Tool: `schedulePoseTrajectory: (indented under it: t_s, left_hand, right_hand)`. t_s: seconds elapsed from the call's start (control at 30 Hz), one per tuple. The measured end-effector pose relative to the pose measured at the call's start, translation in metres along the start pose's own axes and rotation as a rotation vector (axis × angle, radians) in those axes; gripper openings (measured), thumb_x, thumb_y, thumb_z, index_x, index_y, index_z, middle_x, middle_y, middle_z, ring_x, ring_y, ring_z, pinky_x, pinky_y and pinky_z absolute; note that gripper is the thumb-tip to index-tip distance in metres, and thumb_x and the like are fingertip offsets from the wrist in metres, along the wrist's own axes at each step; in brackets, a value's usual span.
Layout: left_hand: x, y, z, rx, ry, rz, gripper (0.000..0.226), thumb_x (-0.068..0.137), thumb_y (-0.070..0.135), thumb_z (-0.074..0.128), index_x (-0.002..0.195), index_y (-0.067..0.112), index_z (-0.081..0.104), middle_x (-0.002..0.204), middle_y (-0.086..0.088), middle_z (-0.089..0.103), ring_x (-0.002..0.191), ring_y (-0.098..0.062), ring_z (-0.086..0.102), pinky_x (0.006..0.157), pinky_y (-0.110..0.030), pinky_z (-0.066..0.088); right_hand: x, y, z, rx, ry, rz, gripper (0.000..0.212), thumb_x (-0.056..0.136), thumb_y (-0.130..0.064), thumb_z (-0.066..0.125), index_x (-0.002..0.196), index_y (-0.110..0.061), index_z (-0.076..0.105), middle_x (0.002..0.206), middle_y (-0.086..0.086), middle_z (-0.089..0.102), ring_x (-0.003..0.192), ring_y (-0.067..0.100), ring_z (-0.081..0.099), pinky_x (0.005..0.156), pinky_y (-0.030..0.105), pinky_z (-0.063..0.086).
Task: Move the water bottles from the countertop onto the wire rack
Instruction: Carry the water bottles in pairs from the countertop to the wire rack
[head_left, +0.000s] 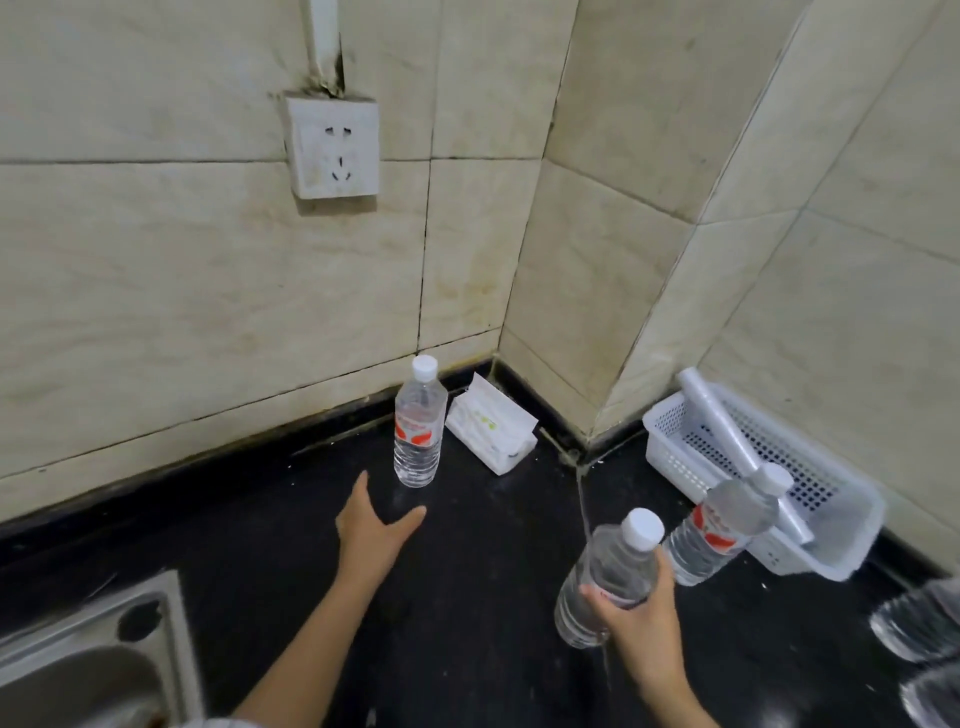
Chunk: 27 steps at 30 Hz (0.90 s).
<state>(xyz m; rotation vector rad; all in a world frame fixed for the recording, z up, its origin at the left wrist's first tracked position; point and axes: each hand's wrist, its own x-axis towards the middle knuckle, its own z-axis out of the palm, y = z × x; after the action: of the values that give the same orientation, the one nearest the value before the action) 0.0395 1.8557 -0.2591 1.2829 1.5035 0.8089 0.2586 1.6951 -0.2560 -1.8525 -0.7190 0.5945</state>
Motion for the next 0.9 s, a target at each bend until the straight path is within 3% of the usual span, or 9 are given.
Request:
schedulePoseTrajectory:
  t_s: [0.17,0.3,0.47,0.57,0.67,0.8,0.9]
  left_hand:
    - [0.056,0.033,0.03,-0.034,0.011,0.087,0.11,0.063,0.022,0.082,0.146,0.017,0.011,0.152,-0.01,0.025,0.141,-0.028,0.022,0.114,-0.048,0.025]
    - [0.091,0.048,0.044,-0.094,0.089,0.074,0.12,0.056,0.028,0.085,0.146,0.025,0.007,0.147,-0.01,0.036,0.134,-0.029,0.037,0.108,-0.055,0.033]
    - [0.1,0.051,0.059,-0.071,0.177,0.02,0.098,0.066,0.027,0.079,0.143,0.02,0.018,0.138,-0.014,0.048,0.123,-0.035,0.048,0.103,-0.052,0.038]
    - [0.094,0.048,0.057,-0.083,0.177,0.042,0.074,0.069,0.024,0.078,0.128,0.011,0.037,0.129,-0.014,0.053,0.117,-0.034,0.052,0.098,-0.044,0.043]
    - [0.084,0.041,0.05,-0.09,0.09,0.096,0.071,0.068,0.019,0.079,0.126,0.011,0.04,0.129,-0.012,0.054,0.117,-0.03,0.053,0.098,-0.042,0.043]
    - [0.057,0.033,0.044,0.009,0.017,0.15,0.069,0.066,0.015,0.08,0.124,0.014,0.042,0.116,-0.006,0.057,0.111,-0.028,0.055,0.094,-0.036,0.043]
    - [0.039,0.033,0.041,0.045,-0.067,0.152,0.065,0.065,0.017,0.08,0.121,0.015,0.046,0.104,-0.002,0.057,0.105,-0.03,0.058,0.091,-0.038,0.046]
  right_hand:
    - [0.039,-0.009,0.017,0.004,-0.063,-0.001,0.07,0.062,0.004,0.078,0.117,-0.021,0.042,0.102,-0.004,0.059,0.09,0.008,0.059,0.079,0.026,0.047]
    - [0.064,-0.017,0.03,-0.035,-0.092,0.025,0.071,0.053,-0.022,0.079,0.115,-0.02,0.044,0.099,-0.004,0.061,0.09,0.015,0.061,0.079,0.029,0.047]
    - [0.067,-0.018,0.027,-0.016,-0.075,0.041,0.07,0.056,-0.021,0.078,0.113,-0.027,0.037,0.098,-0.013,0.055,0.088,0.005,0.057,0.077,0.024,0.044]
    - [0.061,-0.01,0.02,0.035,-0.053,0.015,0.067,0.066,-0.001,0.077,0.114,-0.023,0.036,0.098,-0.01,0.054,0.086,0.006,0.057,0.068,0.013,0.046]
    - [0.056,-0.004,0.015,0.063,-0.034,-0.008,0.068,0.064,0.007,0.075,0.115,-0.019,0.036,0.098,-0.007,0.054,0.084,0.005,0.059,0.068,0.004,0.046]
    - [0.042,-0.002,0.01,0.077,-0.075,-0.009,0.082,0.048,-0.018,0.078,0.119,-0.017,0.038,0.102,-0.006,0.056,0.085,-0.007,0.06,0.074,0.009,0.048]
    - [0.029,-0.003,0.005,0.064,-0.102,0.018,0.079,0.04,-0.032,0.075,0.112,-0.033,0.041,0.103,-0.006,0.059,0.09,0.006,0.062,0.08,0.023,0.05]
